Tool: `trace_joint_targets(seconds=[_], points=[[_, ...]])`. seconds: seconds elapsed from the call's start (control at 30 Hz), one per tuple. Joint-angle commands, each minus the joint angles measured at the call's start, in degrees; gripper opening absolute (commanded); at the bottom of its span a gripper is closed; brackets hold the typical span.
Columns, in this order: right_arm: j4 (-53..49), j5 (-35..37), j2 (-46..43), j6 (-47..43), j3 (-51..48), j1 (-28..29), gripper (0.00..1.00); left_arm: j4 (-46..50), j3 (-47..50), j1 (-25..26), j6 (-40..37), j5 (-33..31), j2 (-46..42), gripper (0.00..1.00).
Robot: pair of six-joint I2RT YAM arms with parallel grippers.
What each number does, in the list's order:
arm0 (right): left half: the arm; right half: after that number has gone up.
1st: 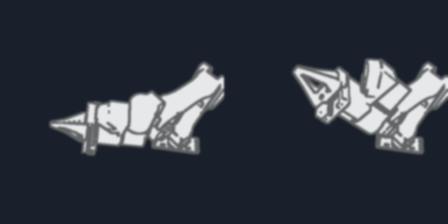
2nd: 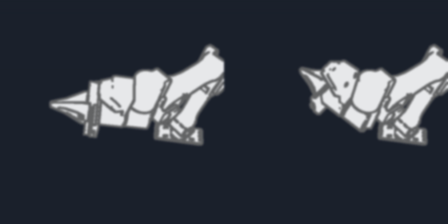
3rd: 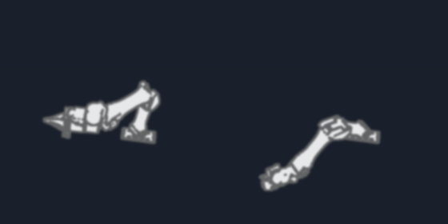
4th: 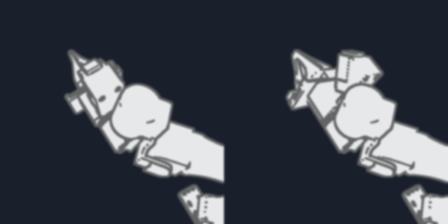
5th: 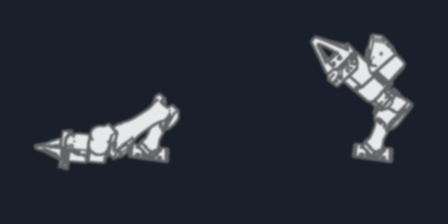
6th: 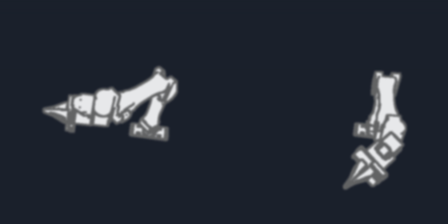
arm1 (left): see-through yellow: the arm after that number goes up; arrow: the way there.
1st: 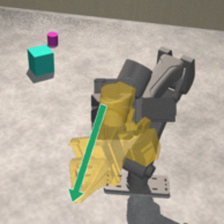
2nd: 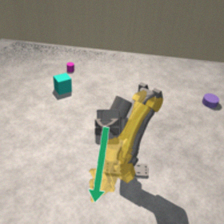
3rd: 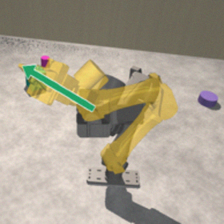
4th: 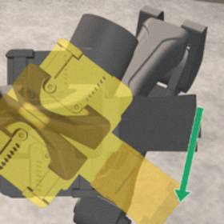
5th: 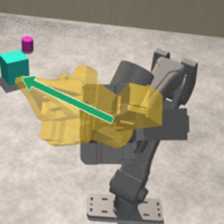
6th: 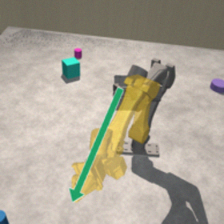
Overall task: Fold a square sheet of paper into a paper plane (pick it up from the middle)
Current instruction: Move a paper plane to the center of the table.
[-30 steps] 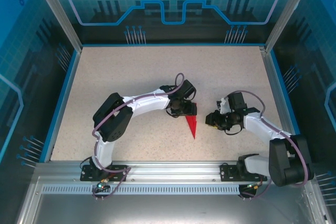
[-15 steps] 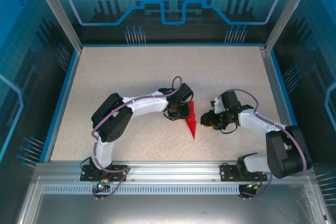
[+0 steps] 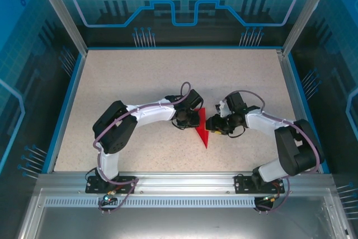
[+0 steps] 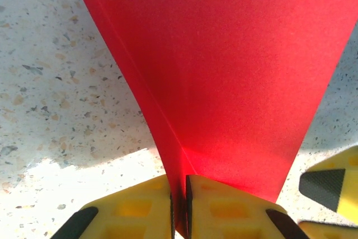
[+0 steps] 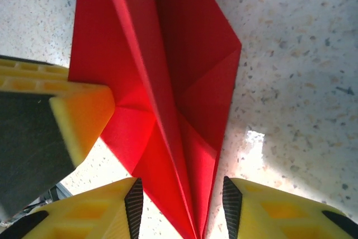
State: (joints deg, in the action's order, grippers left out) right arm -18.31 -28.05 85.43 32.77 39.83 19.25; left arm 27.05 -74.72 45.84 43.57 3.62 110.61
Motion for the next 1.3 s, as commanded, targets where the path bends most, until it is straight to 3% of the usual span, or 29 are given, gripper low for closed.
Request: trace_joint_targets(seconds=[0.0, 0.33, 0.8, 1.27], points=[[1.5, -0.3, 1.9, 0.0, 1.8, 0.7, 0.45, -0.3, 1.2, -0.5, 0.0, -0.5, -1.7, 0.16], [4.6, -5.4, 3.8, -0.7, 1.9, 2.2, 0.46, -0.4, 1.2, -0.5, 0.0, -0.4, -1.5, 0.15], [0.4, 2.7, 6.0, -2.1, 4.2, 6.4, 0.41, -0.7, 2.1, -0.7, 0.2, -0.4, -2.5, 0.14], [-3.0, 7.7, 8.6, -3.5, 6.8, 9.4, 0.25, -1.2, 2.6, -0.9, 0.4, 0.2, -3.4, 0.15]])
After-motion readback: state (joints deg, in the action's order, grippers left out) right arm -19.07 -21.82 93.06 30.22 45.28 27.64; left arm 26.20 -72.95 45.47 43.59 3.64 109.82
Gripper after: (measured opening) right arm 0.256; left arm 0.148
